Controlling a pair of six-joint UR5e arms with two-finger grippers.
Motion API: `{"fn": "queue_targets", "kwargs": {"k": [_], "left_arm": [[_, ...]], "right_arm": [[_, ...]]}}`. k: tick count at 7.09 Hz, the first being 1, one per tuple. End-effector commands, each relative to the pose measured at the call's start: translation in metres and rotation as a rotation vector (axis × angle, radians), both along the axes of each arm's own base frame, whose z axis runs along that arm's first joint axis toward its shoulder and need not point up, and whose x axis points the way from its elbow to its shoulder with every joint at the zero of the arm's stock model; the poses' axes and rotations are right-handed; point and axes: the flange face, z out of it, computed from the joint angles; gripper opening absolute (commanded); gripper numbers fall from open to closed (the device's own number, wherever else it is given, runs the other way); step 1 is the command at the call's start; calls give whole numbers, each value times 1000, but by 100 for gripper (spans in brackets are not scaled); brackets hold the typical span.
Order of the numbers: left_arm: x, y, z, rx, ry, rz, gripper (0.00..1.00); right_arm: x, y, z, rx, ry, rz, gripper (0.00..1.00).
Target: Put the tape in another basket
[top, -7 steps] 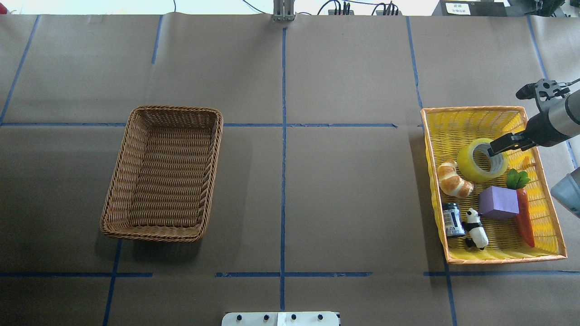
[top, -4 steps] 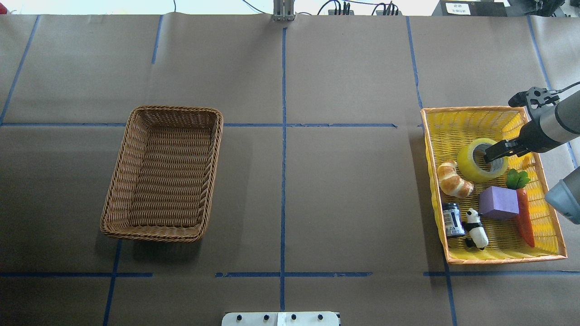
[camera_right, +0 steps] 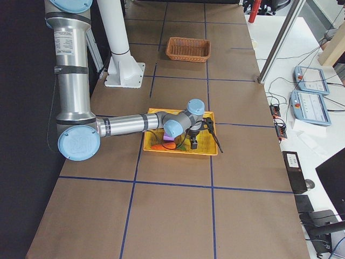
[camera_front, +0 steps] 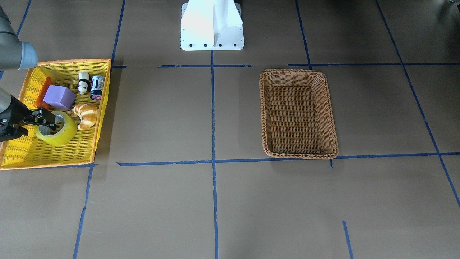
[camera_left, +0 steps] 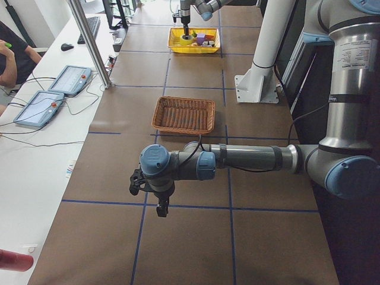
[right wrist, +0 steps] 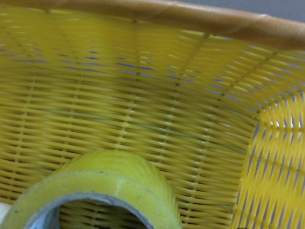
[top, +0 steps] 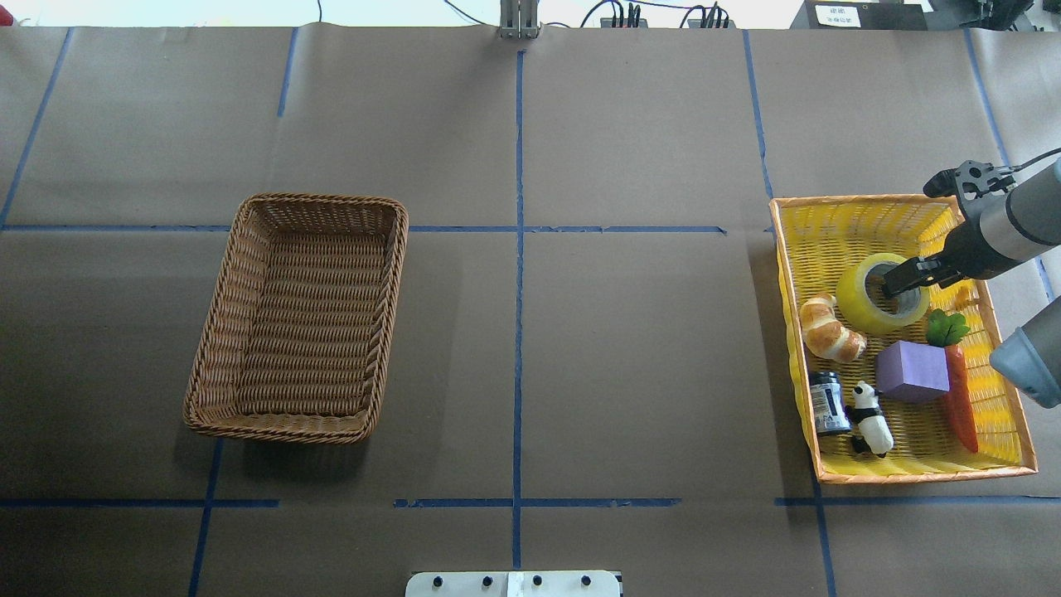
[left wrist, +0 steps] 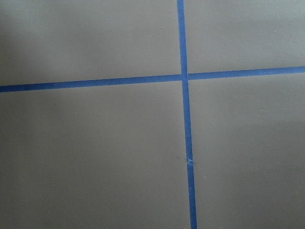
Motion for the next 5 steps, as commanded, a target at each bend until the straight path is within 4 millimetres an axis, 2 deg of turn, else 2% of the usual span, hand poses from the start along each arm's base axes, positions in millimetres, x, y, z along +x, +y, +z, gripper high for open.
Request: {"fn": "queue_targets", "kwargs": {"k": [1, 2, 3, 5], "left_arm": [[0, 0, 0, -2, 0, -2, 100], [0, 0, 1, -4, 0, -3, 100], [0, 0, 1, -4, 0, -3, 100], [0, 0, 2, -9, 0, -4, 100]], "right_arm": [[-1, -2, -3, 6, -4, -1, 27], [-1, -2, -3, 7, -3, 0, 10], [0, -2, -2, 6, -2, 2, 3], [2, -4, -10, 13, -14, 6, 0]]}}
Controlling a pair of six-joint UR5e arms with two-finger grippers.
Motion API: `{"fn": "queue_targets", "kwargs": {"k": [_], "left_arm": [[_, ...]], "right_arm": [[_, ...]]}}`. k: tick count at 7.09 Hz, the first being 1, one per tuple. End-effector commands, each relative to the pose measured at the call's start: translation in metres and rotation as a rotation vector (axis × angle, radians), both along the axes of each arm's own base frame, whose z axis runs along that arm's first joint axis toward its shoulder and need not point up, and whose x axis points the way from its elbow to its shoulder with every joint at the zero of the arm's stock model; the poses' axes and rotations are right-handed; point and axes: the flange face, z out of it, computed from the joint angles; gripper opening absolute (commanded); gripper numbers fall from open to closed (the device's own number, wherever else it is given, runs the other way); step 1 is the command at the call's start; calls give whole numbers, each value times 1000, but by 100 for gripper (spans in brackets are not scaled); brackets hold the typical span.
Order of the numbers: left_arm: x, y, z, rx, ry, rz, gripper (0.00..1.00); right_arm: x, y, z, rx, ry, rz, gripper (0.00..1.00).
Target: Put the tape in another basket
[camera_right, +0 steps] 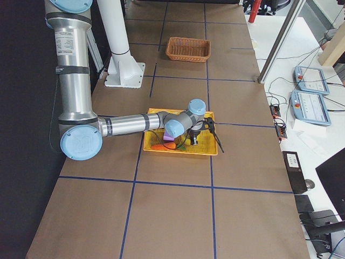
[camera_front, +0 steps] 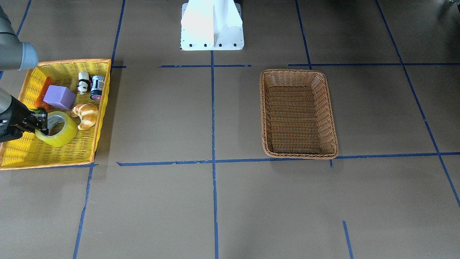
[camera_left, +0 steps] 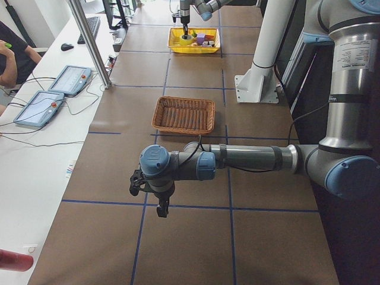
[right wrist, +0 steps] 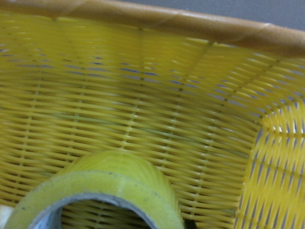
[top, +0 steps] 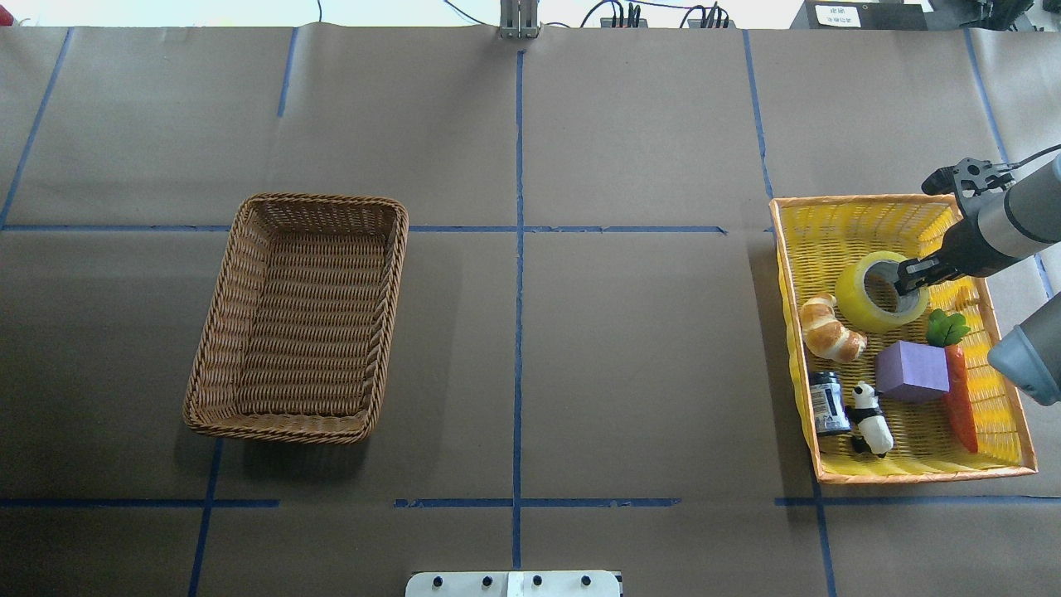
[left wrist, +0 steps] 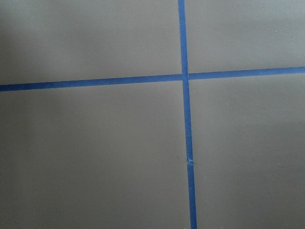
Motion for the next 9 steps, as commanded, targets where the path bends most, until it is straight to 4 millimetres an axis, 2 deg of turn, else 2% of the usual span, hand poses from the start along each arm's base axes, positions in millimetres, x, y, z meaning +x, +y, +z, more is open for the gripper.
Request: {"fn": "queue_targets", "kwargs": {"k": [1, 2, 3, 4, 5, 6, 8, 9], "left_arm": [[0, -2, -2, 2, 0, -1, 100], [0, -4, -3, 6, 0, -1, 100], [0, -4, -5, 11, 0, 0, 100], [0, -5, -10, 28, 1, 4, 100], [2, -7, -17, 47, 2, 6, 100], [18, -13, -28, 120, 28, 34, 100], [53, -21, -48, 194, 115, 60, 100], [88, -25, -66, 192, 168, 23, 100]], "right_arm": [[19, -8, -14, 13, -23, 35, 0], [50, -17, -20, -7, -73, 70, 0], [78, -22, -39, -9, -139, 94, 0], [87, -23, -61, -21, -192, 112, 0], [77, -40, -95, -92, -239, 182, 0], [60, -54, -136, -147, -285, 236, 0], [13, -54, -203, -249, -376, 251, 0], [-18, -41, -225, -305, -448, 266, 1]]}}
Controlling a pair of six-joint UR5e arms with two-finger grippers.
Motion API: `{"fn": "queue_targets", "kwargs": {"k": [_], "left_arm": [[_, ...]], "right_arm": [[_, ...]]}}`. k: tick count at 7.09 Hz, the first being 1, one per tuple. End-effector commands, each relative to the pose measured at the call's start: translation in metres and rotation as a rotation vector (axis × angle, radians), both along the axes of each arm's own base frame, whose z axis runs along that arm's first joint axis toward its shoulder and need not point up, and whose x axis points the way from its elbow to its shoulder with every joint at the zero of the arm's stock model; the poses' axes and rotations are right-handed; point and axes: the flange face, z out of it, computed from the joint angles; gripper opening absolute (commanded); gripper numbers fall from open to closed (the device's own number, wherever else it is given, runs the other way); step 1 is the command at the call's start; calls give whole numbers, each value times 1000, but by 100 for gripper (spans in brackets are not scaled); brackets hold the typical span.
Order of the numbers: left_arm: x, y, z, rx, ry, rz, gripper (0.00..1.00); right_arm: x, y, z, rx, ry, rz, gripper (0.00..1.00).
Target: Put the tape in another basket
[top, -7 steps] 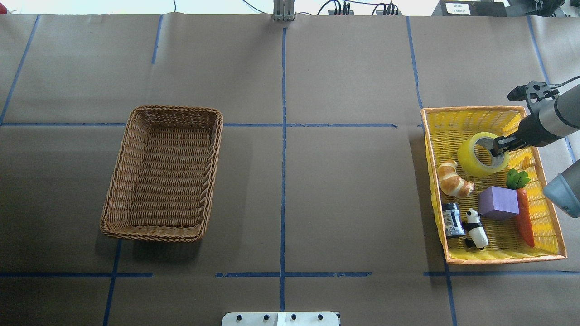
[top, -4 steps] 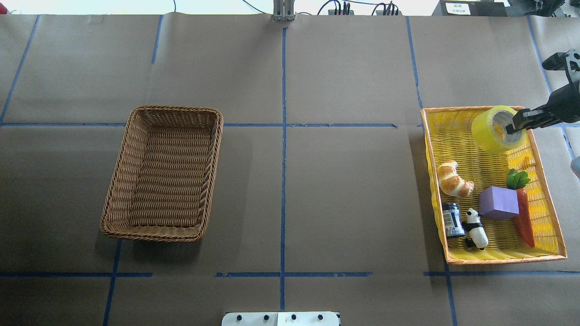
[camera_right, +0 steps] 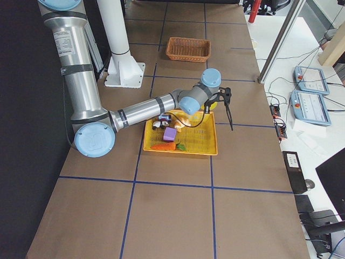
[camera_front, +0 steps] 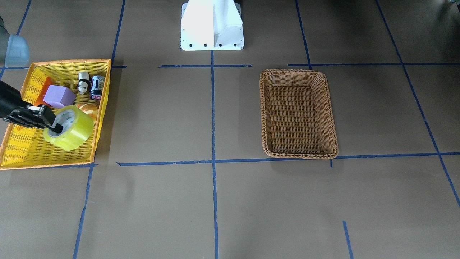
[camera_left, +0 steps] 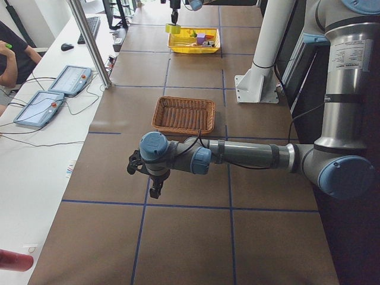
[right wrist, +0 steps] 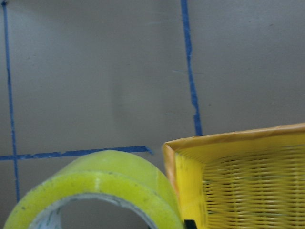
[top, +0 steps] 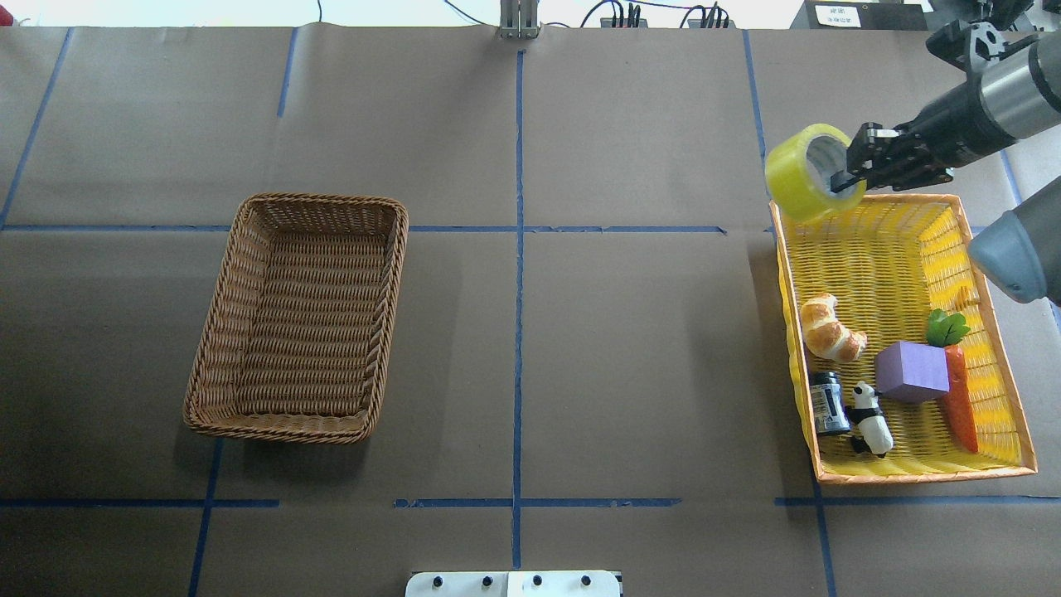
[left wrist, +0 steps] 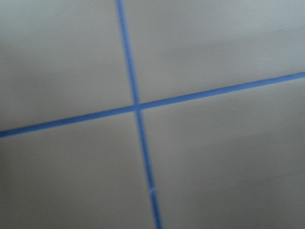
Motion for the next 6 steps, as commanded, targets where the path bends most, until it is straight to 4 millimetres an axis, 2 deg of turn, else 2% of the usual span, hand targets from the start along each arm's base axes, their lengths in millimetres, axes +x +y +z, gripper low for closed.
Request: {"fn": "queue_targets", "kwargs": {"k": [1, 2, 3, 4, 5, 6], "left_arm": [[71, -3, -35, -23, 114, -63, 100], [116, 5, -58, -77, 195, -109, 100], [153, 14, -83, -145, 282, -143, 100], [193, 11, -136, -238, 386, -173, 100], [245, 25, -189, -351, 459, -152, 100], [271, 30, -232, -423, 507, -162, 100]], "right_arm": [[-52, 25, -46, -100, -158, 30, 0], [-71, 40, -66, -147, -229, 43, 0], [-90, 55, -83, -178, -284, 33, 1], [-113, 78, -96, -166, -327, 10, 1], [-131, 103, -115, -189, -362, 0, 1], [-142, 126, -134, -190, -399, 1, 1]]}}
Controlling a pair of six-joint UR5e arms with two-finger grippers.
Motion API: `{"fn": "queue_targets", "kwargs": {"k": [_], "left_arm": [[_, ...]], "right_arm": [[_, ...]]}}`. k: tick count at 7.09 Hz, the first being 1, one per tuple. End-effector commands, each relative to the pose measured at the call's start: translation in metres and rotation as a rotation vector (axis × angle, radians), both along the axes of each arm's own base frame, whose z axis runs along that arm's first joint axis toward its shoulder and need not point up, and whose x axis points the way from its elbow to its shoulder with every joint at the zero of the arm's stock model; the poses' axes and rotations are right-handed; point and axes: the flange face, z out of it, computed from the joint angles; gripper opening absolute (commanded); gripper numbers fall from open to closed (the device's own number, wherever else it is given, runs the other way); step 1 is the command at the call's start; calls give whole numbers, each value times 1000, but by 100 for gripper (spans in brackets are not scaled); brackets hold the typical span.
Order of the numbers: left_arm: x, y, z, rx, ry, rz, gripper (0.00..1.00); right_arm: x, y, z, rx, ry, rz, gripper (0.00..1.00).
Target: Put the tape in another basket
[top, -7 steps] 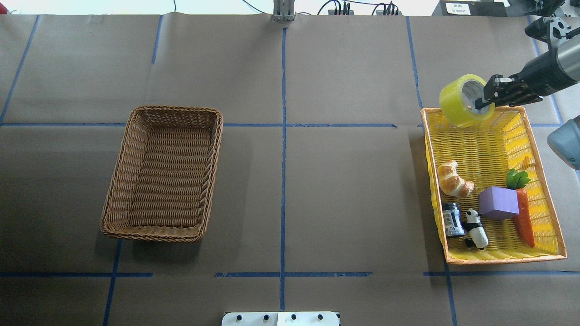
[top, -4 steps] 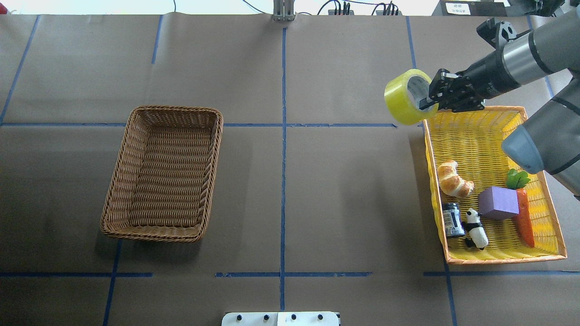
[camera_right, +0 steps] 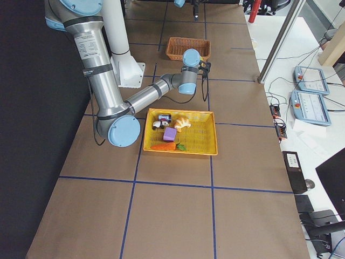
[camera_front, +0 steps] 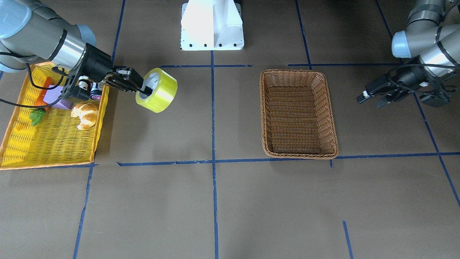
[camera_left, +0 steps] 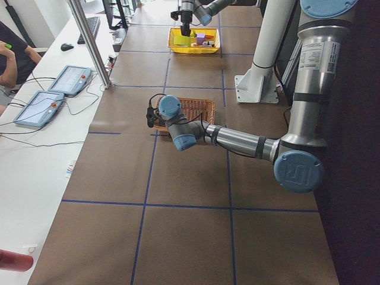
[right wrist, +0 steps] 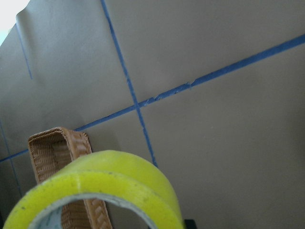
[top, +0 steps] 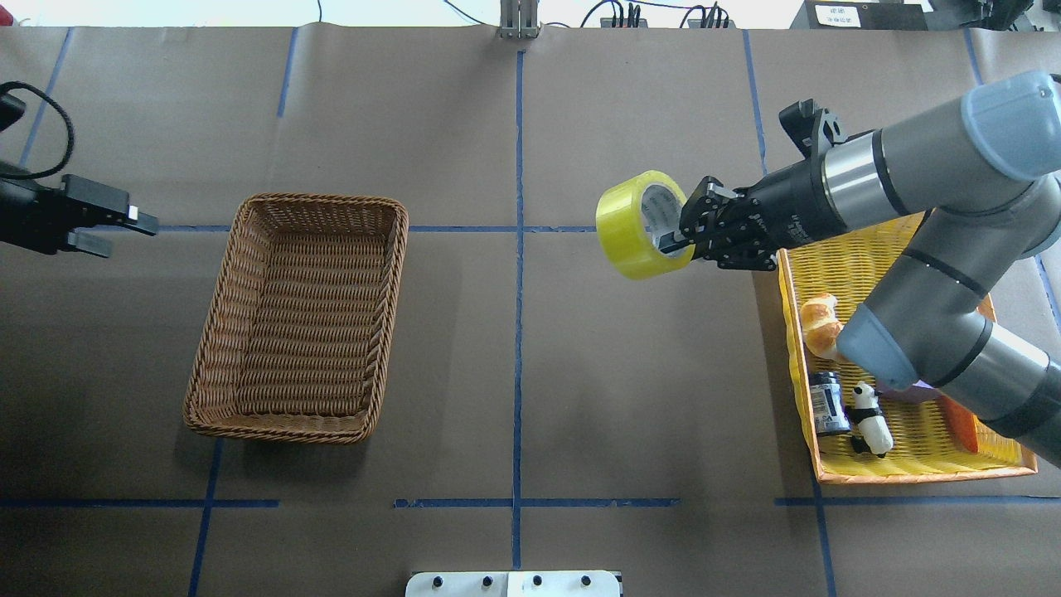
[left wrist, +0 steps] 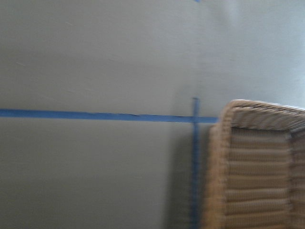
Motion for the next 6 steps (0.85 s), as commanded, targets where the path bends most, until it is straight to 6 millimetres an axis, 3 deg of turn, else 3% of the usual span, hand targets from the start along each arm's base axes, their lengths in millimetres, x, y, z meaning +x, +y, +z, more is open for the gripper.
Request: {"fn": "queue_targets", "kwargs": {"k": [1, 2, 3, 6], "left_arm": [[57, 26, -94, -145, 143, 29, 100], [58, 39, -125, -185, 240, 12, 100], [63, 57, -142, -232, 376, 1, 100], [91, 103, -174, -294, 686, 23, 100]], "right_arm": [[-22, 48, -37, -11, -111, -21, 1], [-19, 61, -44, -4, -217, -21, 1], [-19, 72, -50, -23, -314, -5, 1], [-25, 108, -59, 63, -493, -37, 2]]}}
